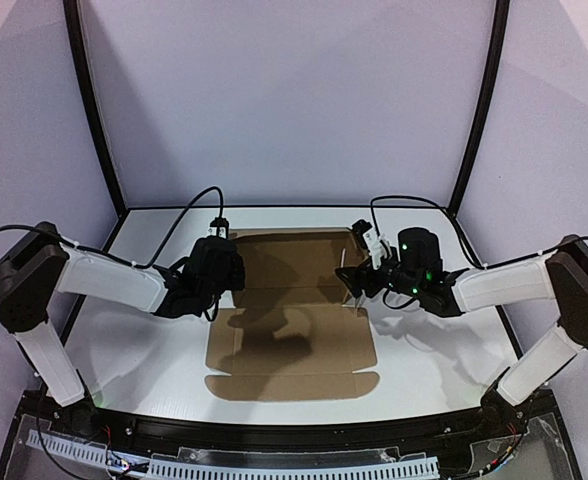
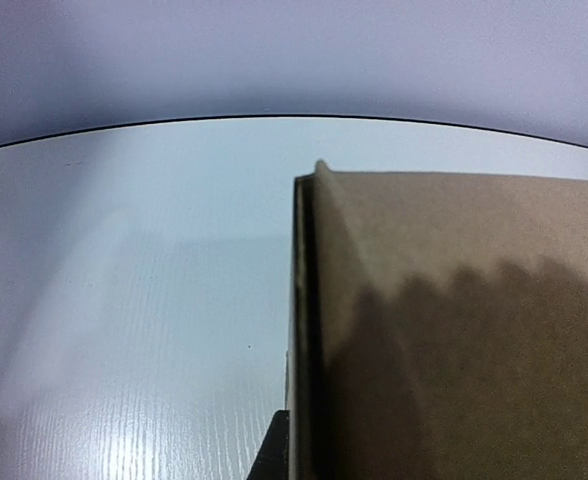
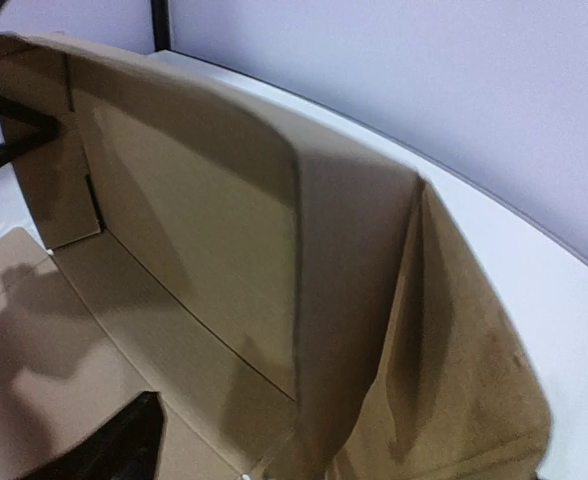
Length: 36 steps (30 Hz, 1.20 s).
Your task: Fold the paper box
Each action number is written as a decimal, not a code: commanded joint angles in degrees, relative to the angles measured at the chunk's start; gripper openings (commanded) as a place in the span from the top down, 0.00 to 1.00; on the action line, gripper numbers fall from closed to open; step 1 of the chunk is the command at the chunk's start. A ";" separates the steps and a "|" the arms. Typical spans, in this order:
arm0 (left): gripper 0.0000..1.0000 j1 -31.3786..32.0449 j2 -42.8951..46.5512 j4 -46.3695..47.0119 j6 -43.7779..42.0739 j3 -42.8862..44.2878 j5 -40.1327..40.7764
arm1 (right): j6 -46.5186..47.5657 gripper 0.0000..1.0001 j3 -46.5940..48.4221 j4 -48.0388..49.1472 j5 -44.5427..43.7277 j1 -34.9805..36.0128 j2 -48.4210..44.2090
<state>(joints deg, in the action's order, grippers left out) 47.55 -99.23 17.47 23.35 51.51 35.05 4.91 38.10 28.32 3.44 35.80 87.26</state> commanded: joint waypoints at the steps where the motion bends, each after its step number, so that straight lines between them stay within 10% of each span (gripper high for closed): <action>1: 0.99 0.57 -2.67 -4.12 1.05 0.03 -2.31 | -3.18 0.27 3.26 -3.57 2.69 -0.51 1.96; 5: 0.99 0.76 -3.16 -5.51 1.42 0.68 -1.52 | -6.22 0.41 2.50 -4.44 6.29 -0.48 0.50; 23: 0.99 1.22 -5.10 -12.62 8.31 2.67 2.79 | -6.67 0.13 -0.53 -13.88 24.10 -0.37 -9.46; 36: 0.99 1.40 -3.40 -5.27 4.18 -1.29 -4.26 | -7.69 0.41 0.08 -2.57 1.95 0.03 0.28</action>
<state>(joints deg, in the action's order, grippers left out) 48.56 -101.41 14.90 28.76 54.36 38.30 -0.45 38.65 17.03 14.13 35.09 84.87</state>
